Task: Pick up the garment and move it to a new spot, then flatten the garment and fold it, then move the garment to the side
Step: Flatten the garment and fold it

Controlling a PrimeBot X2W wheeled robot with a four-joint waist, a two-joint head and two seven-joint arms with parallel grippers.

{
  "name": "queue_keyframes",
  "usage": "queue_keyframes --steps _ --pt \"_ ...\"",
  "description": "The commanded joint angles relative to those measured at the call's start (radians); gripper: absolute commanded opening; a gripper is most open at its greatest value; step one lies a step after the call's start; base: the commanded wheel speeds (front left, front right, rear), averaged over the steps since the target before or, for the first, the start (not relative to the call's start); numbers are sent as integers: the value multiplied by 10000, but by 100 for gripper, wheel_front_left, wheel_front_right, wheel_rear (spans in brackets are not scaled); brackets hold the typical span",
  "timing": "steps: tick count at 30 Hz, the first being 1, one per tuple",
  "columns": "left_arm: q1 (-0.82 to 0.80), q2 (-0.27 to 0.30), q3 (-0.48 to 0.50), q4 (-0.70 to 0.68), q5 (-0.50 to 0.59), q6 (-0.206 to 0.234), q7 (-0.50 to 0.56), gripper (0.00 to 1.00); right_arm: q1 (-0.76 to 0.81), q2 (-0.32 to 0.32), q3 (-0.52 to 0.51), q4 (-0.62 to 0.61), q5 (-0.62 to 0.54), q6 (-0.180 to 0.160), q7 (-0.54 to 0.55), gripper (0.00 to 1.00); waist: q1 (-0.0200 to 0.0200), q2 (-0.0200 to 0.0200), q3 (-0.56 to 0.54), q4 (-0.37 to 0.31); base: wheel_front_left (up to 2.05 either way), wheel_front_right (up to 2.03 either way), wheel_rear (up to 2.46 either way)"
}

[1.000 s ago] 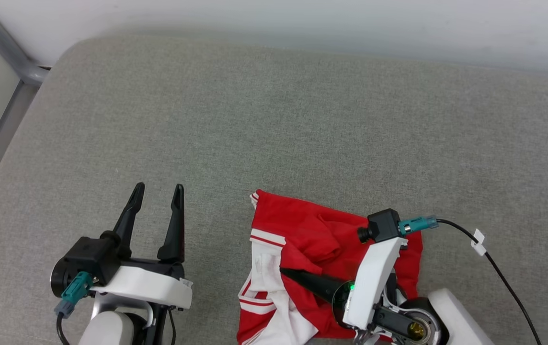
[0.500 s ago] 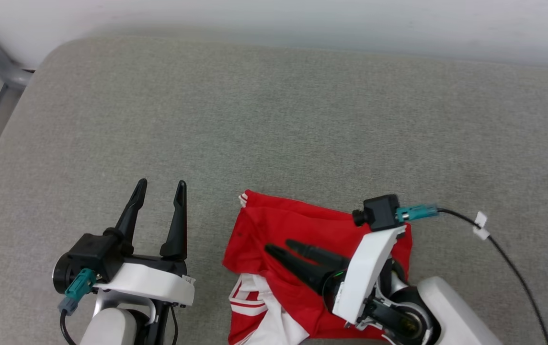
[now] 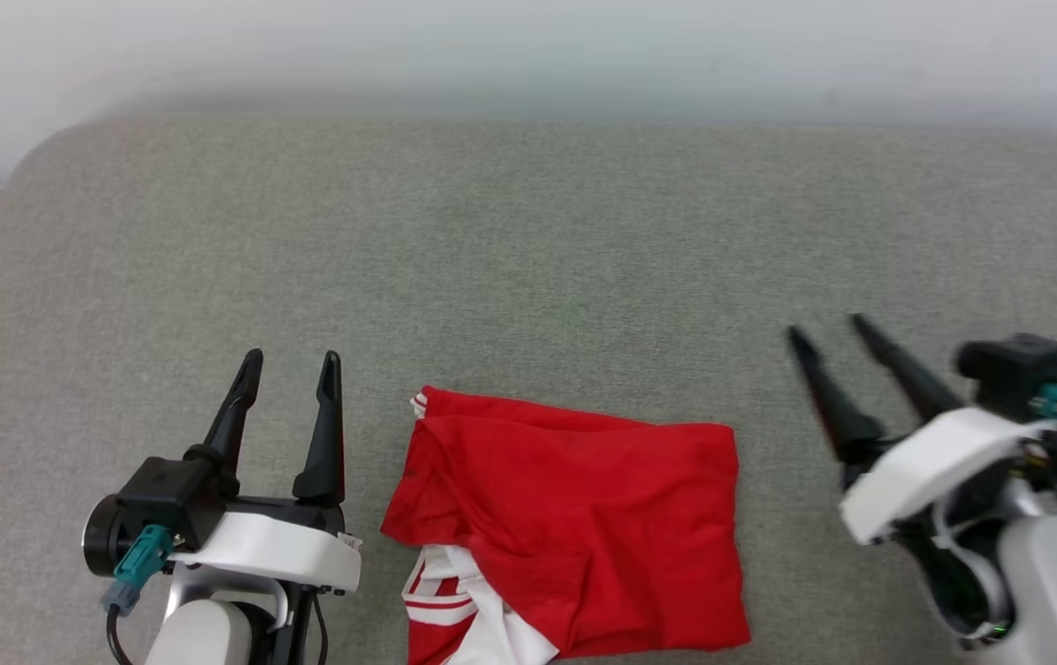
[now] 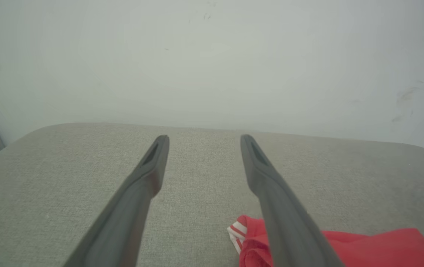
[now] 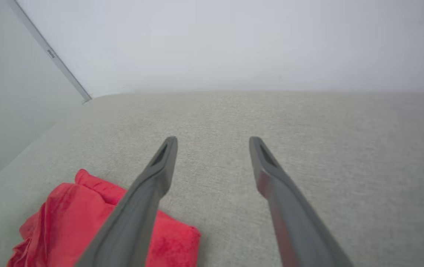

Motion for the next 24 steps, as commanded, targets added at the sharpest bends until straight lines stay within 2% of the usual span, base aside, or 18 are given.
queue_keyframes --steps 1,4,9,14,24 --pt "137 18 63 -44 86 46 -44 100 243 105 -449 -166 -391 -2 -96 100 0 0 -116 -139 0 0 0" --pt "175 48 112 -61 143 113 -44 100 596 271 -1457 -648 -1186 -4 -353 100 0 0 -230 -276 0 0 0" --pt "347 84 214 -184 298 255 -44 100 1140 425 -2209 -1428 -2035 -4 -931 100 0 0 -473 -448 0 0 0" --pt "593 36 315 -297 334 314 -37 100 1664 392 -2341 -1640 -2470 -4 -1239 100 0 0 -720 -528 0 0 0" --pt "1295 -15 425 -371 454 498 -36 100 2587 870 -2393 -1977 -2586 -4 -1281 100 0 0 -1028 -634 0 0 0"
